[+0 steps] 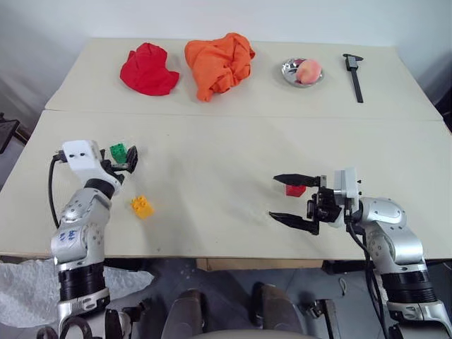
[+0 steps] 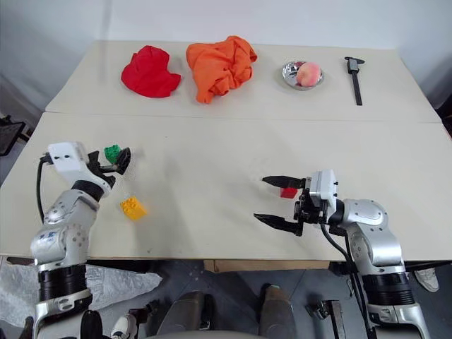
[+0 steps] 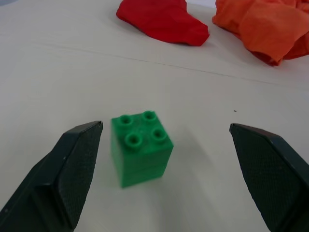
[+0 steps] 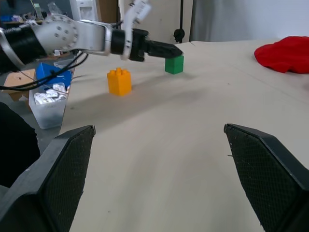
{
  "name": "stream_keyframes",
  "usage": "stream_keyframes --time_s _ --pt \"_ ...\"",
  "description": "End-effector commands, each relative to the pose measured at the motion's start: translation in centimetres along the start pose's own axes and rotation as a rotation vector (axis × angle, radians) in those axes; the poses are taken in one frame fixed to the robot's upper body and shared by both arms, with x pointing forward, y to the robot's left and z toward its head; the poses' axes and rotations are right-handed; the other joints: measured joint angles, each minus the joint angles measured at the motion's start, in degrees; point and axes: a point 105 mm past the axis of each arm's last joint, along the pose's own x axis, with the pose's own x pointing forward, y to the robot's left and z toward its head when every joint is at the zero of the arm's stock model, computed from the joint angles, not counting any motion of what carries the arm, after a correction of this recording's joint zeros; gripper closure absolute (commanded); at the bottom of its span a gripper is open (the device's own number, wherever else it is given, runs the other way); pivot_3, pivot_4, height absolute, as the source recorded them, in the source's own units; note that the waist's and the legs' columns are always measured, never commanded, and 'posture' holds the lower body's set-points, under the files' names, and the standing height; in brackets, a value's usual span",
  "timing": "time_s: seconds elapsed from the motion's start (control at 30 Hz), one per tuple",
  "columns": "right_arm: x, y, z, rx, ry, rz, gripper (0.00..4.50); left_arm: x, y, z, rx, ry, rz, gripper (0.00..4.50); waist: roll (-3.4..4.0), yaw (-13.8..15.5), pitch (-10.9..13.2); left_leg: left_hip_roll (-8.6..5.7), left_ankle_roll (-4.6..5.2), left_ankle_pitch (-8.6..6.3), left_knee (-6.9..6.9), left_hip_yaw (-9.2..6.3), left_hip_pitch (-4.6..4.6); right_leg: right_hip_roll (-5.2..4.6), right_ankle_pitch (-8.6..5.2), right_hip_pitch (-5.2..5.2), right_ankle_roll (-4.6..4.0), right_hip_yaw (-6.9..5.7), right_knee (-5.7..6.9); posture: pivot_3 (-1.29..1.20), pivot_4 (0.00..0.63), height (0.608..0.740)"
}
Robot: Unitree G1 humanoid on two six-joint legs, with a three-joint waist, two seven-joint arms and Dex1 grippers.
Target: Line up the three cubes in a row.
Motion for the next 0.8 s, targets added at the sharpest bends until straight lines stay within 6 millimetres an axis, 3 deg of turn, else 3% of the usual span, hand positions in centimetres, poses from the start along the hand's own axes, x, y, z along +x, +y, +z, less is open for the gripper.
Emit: stream_keyframes --time_s 0.03,0.2,0.3,0.57,0.67,0.8 --pt "0.6 0.4 0.9 -0.030 -0.025 0.019 0.02 0.8 0.5 0.4 0.009 -0.006 0.060 0.00 0.00 0.05 0.00 0.00 0.00 0.00 0.00 0.00 -0.01 0.00 0.00 0.00 0.00 0.00 -0.01 0.00 0.150 0.740" --pt "0.6 0.5 0.8 -0.026 -0.023 0.012 0.02 1.2 0.5 0.1 0.046 0.028 0.046 0.00 -0.01 0.17 0.00 0.00 0.00 0.00 0.00 -0.01 -0.03 0.00 0.00 0.00 0.00 -0.01 -0.03 0.00 0.150 0.740" --pt "0.6 0.3 0.8 -0.028 -0.031 -0.005 0.00 1.1 1.1 -0.1 0.036 0.025 0.053 0.63 0.00 0.19 0.00 0.00 0.00 0.00 0.00 -0.01 -0.03 0.00 0.00 0.00 0.00 -0.01 -0.03 0.00 0.150 0.740" --pt "0.5 0.6 0.5 -0.026 -0.031 -0.024 0.00 0.7 1.7 0.2 0.042 0.043 -0.026 3.03 -0.01 0.46 0.00 0.00 0.00 0.00 0.00 -0.01 -0.03 0.00 0.00 0.00 0.00 -0.01 -0.03 0.00 0.150 0.740" --pt "0.3 0.6 0.6 -0.032 -0.028 -0.035 0.00 0.4 1.7 1.4 0.047 0.015 -0.120 3.03 -0.01 0.47 0.00 0.00 0.00 0.00 0.00 -0.01 -0.03 0.00 0.00 0.00 0.00 -0.01 -0.03 0.00 0.150 0.740" --pt "-1.5 0.4 0.9 -0.047 -0.005 -0.093 0.00 -2.3 1.0 8.2 0.319 -0.109 -0.592 3.03 -0.11 0.36 0.07 0.05 -0.03 0.00 -0.02 0.03 -0.11 0.05 -0.01 -0.16 -0.02 -0.02 0.00 0.00 0.150 0.740"
